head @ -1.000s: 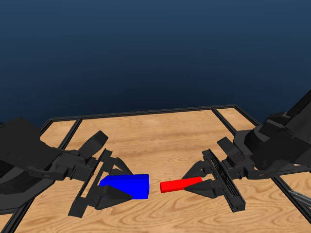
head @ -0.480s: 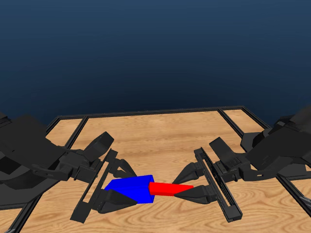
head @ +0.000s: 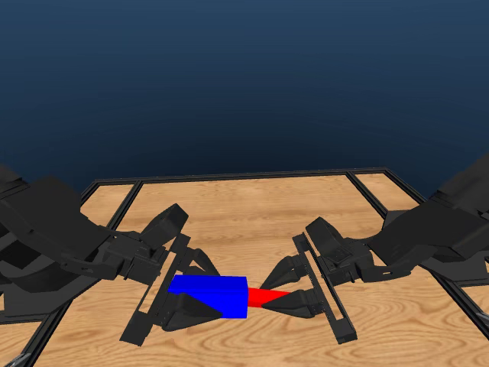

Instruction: Insert peg into socket

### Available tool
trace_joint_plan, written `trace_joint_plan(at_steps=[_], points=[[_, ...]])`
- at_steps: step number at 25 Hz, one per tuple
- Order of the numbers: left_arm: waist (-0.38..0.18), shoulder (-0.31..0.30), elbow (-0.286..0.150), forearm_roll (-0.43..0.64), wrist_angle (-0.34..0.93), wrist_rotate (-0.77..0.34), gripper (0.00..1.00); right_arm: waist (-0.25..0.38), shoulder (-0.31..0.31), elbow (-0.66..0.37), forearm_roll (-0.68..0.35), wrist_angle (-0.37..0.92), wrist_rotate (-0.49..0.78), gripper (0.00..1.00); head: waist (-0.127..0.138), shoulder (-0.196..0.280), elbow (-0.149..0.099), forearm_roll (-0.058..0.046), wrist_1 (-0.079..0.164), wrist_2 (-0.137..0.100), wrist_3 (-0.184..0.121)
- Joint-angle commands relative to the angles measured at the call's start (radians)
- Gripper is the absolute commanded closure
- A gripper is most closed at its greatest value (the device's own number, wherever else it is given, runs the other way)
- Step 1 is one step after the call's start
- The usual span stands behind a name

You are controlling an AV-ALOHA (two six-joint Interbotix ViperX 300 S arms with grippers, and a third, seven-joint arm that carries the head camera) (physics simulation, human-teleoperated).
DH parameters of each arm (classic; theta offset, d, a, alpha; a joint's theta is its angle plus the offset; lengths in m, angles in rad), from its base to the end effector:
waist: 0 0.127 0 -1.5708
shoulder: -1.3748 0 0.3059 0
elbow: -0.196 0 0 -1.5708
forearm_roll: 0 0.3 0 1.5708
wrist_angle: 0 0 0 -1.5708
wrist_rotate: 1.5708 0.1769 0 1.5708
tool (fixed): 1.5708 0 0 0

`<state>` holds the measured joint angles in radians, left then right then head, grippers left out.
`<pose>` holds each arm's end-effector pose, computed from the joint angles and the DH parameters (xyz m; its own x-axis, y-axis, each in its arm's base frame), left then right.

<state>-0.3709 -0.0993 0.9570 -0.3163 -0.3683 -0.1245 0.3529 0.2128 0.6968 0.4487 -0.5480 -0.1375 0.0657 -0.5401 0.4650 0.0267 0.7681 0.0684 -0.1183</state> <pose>0.3609 -0.1191 0.1193 0.8506 -0.2106 -0.4818 0.0608 0.9495 -0.3078 0.4493 0.1229 0.1027 0.9176 0.0971 -0.3854 -0.0447 0.9887 0.1428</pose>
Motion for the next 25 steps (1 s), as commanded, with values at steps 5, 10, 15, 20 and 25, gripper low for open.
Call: trace_joint_plan(at_steps=[5, 10, 15, 20, 25], points=[[-0.014, 0.053, -0.088, -0.006, -0.016, -0.024, 1.0, -0.025, 0.046, -0.221, -0.102, 0.109, 0.023, 1.0, -0.009, -0.031, 0.002, -0.003, -0.001, -0.003, 0.0], [-0.025, 0.061, -0.082, -0.019, -0.037, -0.046, 1.0, -0.014, 0.028, -0.205, -0.127, 0.172, 0.09, 0.0, -0.012, -0.046, 0.009, -0.003, 0.0, -0.005, 0.005], [-0.048, 0.089, -0.062, -0.032, -0.081, -0.051, 1.0, 0.005, -0.044, -0.072, -0.091, 0.203, 0.167, 0.0, -0.02, -0.061, 0.011, -0.006, -0.005, -0.007, 0.01], [-0.05, 0.099, -0.078, -0.034, -0.11, -0.055, 1.0, 0.034, -0.108, 0.048, -0.059, 0.15, 0.261, 0.0, -0.036, -0.068, 0.013, -0.009, -0.006, -0.003, 0.017], [-0.05, 0.099, -0.08, -0.037, -0.132, -0.047, 1.0, 0.055, -0.059, 0.11, -0.054, 0.113, 0.379, 0.0, -0.049, -0.07, 0.013, -0.012, -0.006, 0.0, 0.024]])
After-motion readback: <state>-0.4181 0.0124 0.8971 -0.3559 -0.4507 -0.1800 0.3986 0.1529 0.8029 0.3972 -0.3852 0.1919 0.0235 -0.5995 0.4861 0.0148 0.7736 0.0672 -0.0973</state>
